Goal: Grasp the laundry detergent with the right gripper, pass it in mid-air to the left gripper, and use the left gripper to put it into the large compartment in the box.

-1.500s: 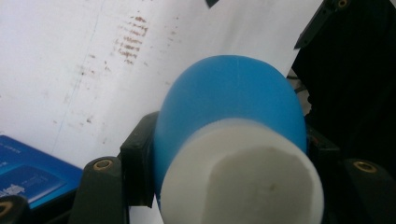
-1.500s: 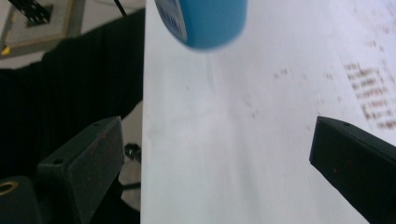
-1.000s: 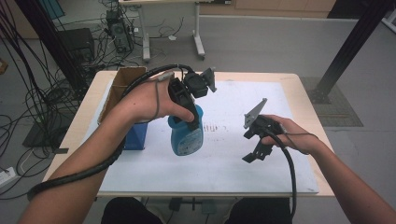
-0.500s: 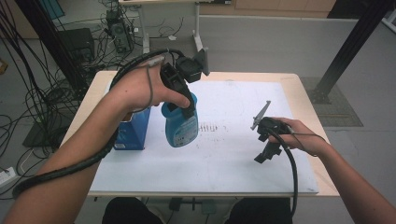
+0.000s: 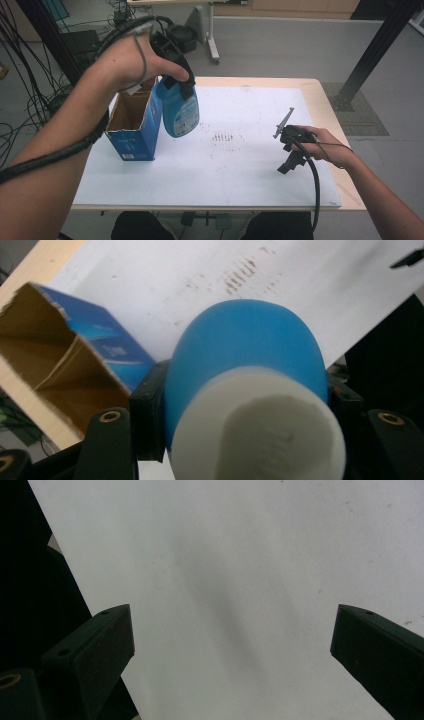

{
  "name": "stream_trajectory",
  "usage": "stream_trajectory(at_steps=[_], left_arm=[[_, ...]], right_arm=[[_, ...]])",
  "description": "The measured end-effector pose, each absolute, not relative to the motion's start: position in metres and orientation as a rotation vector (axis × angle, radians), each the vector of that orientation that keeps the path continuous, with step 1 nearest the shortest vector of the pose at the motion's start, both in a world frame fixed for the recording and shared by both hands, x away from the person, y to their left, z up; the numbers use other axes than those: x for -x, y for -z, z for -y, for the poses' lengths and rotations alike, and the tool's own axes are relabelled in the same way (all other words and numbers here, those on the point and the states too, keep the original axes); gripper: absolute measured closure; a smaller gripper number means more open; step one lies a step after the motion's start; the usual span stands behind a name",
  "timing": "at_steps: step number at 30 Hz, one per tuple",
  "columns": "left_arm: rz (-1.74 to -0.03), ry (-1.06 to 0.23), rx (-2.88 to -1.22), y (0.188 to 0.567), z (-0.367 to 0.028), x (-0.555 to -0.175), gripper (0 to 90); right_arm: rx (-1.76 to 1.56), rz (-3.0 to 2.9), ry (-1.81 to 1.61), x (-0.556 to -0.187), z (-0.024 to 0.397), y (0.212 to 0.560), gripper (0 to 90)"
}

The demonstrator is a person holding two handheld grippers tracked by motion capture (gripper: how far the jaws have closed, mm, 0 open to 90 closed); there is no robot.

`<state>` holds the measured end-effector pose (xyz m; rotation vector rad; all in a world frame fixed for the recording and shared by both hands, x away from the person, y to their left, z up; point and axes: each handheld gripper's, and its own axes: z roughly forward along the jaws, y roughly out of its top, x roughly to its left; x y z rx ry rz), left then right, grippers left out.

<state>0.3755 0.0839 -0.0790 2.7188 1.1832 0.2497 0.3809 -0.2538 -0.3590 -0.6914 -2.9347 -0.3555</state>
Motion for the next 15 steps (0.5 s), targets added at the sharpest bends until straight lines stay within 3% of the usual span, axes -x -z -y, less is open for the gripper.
stream_trajectory(at_steps=[15], left_arm=[[-1.554, -0.337, -2.500, 0.046, -0.148, -0.404, 37.6]], right_arm=[[0.681, 2.955, 0.366, -0.382, 0.248, 0.355, 3.8]])
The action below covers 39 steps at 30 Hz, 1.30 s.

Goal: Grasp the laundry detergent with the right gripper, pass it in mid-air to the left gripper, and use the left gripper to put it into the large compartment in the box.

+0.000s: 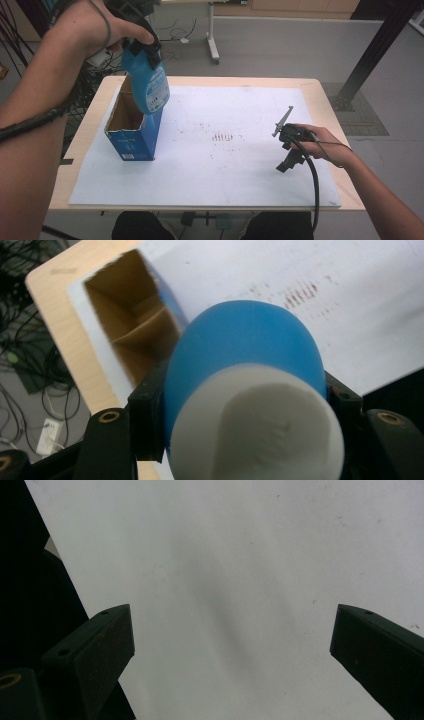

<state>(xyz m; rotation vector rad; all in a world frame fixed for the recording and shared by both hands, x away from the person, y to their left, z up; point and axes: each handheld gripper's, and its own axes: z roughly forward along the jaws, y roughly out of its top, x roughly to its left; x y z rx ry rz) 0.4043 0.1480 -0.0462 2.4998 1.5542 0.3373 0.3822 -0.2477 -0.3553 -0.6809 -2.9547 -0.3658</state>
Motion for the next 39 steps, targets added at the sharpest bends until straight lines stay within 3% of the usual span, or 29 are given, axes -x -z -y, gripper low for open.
stream_trajectory(at_steps=[20, 39], left_arm=[[-1.886, -0.391, -2.241, 0.076, -0.211, -0.440, 37.7], [-2.008, -0.325, -2.223, 0.141, -0.222, -0.454, 37.7]], right_arm=[[0.689, 2.954, 0.385, -0.387, 0.243, 0.355, 3.9], [0.652, 2.961, 0.407, -0.383, 0.240, 0.354, 3.9]])
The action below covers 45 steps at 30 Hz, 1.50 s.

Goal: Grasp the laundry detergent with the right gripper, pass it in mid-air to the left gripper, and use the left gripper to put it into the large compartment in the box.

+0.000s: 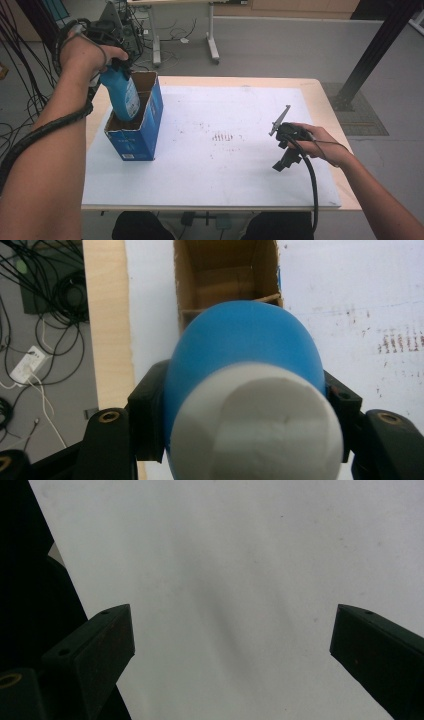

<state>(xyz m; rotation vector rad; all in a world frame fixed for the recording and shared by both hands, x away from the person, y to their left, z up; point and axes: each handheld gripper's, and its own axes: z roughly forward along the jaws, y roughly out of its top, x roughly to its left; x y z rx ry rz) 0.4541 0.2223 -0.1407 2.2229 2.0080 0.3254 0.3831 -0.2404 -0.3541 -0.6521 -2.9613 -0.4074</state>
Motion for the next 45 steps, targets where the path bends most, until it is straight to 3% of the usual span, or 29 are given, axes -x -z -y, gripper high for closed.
stream_trajectory(at_steps=[45], left_arm=[[-2.084, -0.210, -2.248, 0.254, -0.224, -0.460, 37.7]], right_arm=[[0.618, 2.963, 0.420, -0.377, 0.239, 0.353, 4.1]])
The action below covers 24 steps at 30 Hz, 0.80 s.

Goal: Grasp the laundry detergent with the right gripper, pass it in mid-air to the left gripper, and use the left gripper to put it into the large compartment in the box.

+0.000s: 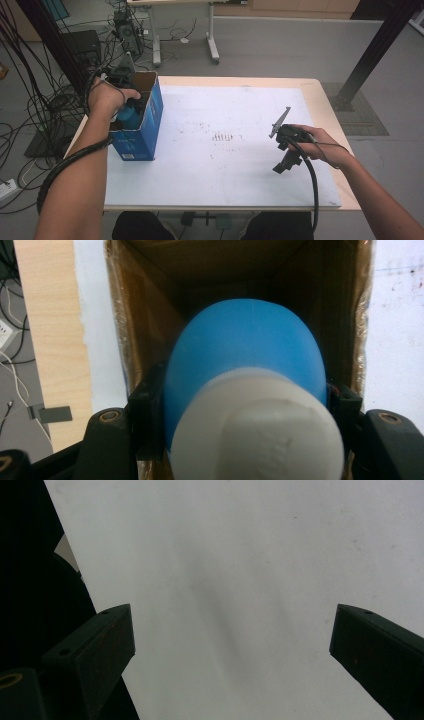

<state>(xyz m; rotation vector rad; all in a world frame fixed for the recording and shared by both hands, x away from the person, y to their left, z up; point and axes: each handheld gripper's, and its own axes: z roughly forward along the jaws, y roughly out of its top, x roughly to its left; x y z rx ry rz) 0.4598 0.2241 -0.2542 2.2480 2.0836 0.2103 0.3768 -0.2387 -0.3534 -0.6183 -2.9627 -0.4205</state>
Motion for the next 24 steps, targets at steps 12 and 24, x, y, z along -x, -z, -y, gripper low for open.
stream_trajectory(at_steps=[12, 24], left_arm=[[-2.080, -0.194, -2.263, 0.270, -0.221, -0.460, 37.7], [-2.082, -0.197, -2.259, 0.270, -0.221, -0.461, 37.6]], right_arm=[[0.611, 2.962, 0.408, -0.377, 0.237, 0.354, 4.1], [0.606, 2.961, 0.408, -0.377, 0.237, 0.356, 4.1]])
